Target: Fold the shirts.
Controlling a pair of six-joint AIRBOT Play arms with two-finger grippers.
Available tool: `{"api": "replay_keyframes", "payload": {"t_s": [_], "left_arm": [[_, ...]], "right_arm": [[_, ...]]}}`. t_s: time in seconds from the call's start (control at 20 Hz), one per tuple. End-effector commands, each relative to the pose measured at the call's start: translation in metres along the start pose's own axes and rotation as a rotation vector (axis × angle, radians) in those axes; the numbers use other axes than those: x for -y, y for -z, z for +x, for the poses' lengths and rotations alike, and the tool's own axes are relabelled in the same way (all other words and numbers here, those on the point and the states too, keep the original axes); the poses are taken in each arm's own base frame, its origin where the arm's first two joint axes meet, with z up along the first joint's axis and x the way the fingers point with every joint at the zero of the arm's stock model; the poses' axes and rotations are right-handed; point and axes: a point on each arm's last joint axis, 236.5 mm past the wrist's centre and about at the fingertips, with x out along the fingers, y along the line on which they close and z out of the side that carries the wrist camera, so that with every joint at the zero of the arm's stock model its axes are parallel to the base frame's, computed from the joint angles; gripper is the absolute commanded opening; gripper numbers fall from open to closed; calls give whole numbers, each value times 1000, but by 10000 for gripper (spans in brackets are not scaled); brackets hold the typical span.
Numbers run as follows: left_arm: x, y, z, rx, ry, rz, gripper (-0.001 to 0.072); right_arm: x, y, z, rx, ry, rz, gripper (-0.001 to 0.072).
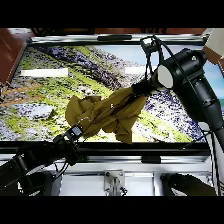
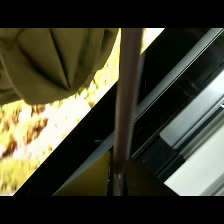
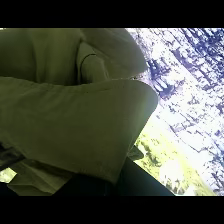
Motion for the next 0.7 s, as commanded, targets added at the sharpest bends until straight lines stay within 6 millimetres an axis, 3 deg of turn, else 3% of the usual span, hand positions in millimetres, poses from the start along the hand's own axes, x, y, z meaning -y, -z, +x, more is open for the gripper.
{"api": "replay_keyframes", "payload": {"t_s": [0.0,0.1,0.35,0.65], "left_arm": [[12,-7,12,4,71,29,47],[13,-8,21,-19,74,33,47],[13,-48,17,90,82,36,46],[-8,-41,35,20,90,-111,46]], "right_arm": [[-13,-12,-13,73,-70,-20,68],[-31,-14,-16,86,-146,-41,68],[-58,-7,-21,62,-265,-72,68],[-103,2,-34,83,-339,-220,68]]}}
